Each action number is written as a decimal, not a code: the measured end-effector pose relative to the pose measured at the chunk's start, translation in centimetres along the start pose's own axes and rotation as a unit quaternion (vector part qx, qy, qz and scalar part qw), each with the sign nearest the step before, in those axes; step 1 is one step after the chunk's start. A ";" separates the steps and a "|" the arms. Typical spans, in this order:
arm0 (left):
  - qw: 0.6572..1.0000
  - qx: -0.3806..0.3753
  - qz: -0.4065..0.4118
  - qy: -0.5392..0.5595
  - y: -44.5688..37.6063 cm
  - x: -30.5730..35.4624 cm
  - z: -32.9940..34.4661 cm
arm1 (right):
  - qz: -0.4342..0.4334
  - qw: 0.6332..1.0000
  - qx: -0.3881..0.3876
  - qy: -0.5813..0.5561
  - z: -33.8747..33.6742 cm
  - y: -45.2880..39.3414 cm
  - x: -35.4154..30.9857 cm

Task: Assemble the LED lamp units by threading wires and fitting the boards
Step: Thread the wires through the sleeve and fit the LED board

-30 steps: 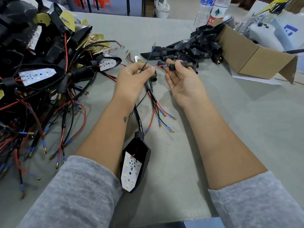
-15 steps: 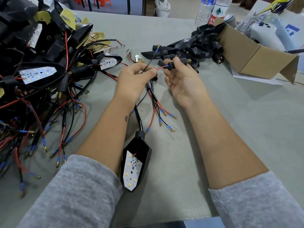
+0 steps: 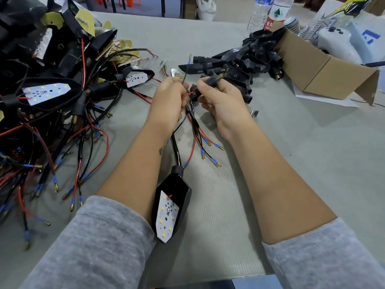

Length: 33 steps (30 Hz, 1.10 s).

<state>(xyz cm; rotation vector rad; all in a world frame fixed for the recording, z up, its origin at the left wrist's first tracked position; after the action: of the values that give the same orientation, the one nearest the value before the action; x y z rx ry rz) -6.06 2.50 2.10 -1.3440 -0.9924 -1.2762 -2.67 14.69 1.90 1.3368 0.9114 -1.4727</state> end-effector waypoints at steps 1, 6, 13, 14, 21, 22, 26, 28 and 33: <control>1.000 0.001 -0.004 0.002 0.0 -0.1 0.0 | -0.003 1.000 0.007 0.019 0.0 0.0 0.0; 1.000 -0.005 0.010 -0.013 -0.1 -0.2 0.2 | 0.007 1.000 0.011 0.015 0.1 -0.2 0.0; 0.997 -0.019 0.035 -0.066 -0.2 -0.4 0.3 | 0.019 0.999 0.004 -0.027 0.0 -0.4 -0.1; 0.997 -0.021 0.040 -0.061 -0.2 -0.4 0.3 | 0.018 0.999 0.008 -0.036 0.0 -0.3 -0.1; 0.998 -0.036 0.043 -0.033 -0.1 -0.3 0.5 | 0.031 0.996 0.057 -0.056 -0.8 -0.4 0.0; 0.999 -0.031 0.038 -0.021 -0.2 -0.4 0.4 | 0.036 0.995 0.061 -0.068 -0.8 -0.4 0.0; 0.999 0.009 0.028 0.031 -0.5 -0.5 -0.2 | 0.061 0.988 0.078 -0.121 -1.2 -0.4 0.1; 0.995 0.026 0.027 0.089 -0.6 -0.4 -0.5 | 0.065 0.986 0.084 -0.130 -1.3 -0.4 0.1; 0.973 0.060 0.020 0.224 -0.3 0.0 -1.3 | 0.054 0.984 0.085 -0.145 -1.4 -0.4 0.2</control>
<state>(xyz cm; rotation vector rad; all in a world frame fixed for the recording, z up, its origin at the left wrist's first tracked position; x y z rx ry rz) -6.62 1.27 2.05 -0.9217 -0.7077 -1.3854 -2.63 16.09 1.47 1.2284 0.5277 -1.6355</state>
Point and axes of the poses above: each hand's wrist, its own y-axis away from the middle knuckle, its own z-axis out of the palm, x = y × z, the point moved 5 cm from there along -y, towards the middle knuckle, and after that the axes turned 9 degrees about z, right-handed, at the moved point
